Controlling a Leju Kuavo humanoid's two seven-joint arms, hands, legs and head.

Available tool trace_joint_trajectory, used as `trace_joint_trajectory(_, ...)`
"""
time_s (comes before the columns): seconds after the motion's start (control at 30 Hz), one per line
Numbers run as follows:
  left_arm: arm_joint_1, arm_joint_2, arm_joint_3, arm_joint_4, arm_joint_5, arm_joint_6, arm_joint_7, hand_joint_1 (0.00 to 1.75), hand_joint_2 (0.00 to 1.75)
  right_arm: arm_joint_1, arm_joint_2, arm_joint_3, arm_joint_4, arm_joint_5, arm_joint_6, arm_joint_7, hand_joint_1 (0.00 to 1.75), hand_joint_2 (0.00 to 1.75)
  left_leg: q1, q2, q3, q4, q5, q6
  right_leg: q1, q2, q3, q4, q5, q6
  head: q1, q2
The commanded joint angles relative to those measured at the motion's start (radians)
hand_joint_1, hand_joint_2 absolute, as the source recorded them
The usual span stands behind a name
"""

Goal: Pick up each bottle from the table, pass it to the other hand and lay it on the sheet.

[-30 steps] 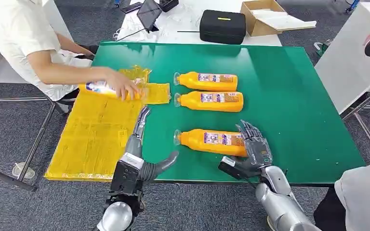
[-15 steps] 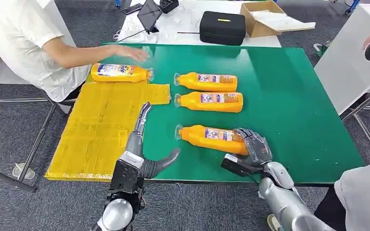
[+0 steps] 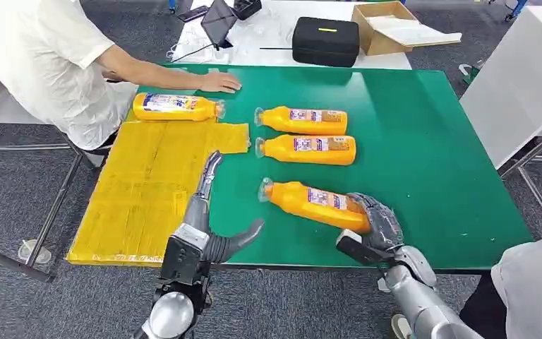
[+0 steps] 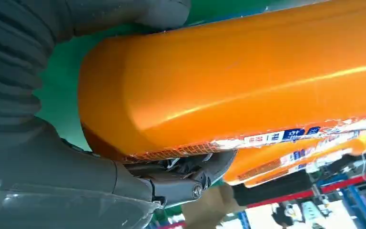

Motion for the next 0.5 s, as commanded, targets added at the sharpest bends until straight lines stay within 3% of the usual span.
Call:
trace_joint_trajectory(0.03,0.088,0.062,0.017,-0.111,0.074,0.036,-0.135,0.0,1.75,0.256,-0.06,0.121,-0.44,-0.295,-0.069,-0.005,1.75,1.75,0.0,-0.002,0.001,-0.001,0.0,0.0,0.0,-0.002,0.002,-0.001,-0.001,-0.001,0.0,0.0)
trace_joint_trajectory(0.2,0.154,0.071,0.062,-0.181,0.252,-0.034,-0.138,0.0,1.75,0.343,-0.004,0.051,-0.631,-0.364,-0.017,-0.005,1.75,1.75,0.0,0.0,-0.002,0.0,-0.002,0.0,0.0,0.001,-0.001,0.0,-0.002,-0.001,0.0,0.0)
trace_joint_trajectory(0.37,0.147,0.062,0.055,-0.152,0.319,-0.086,-0.111,0.0,1.75,0.353,0.018,0.1,-0.669,-0.362,-0.017,-0.005,1.75,1.75,0.001,0.002,-0.005,0.0,-0.003,-0.001,0.001,0.003,-0.005,0.001,-0.002,-0.002,0.0,0.0)
trace_joint_trajectory(0.5,0.137,0.056,0.056,-0.088,0.42,-0.162,-0.006,0.0,1.75,0.352,0.037,0.16,-0.723,-0.389,-0.035,-0.005,1.75,1.75,0.0,0.001,-0.007,0.0,-0.002,0.0,0.0,0.002,-0.006,0.001,-0.002,0.0,0.0,0.0)
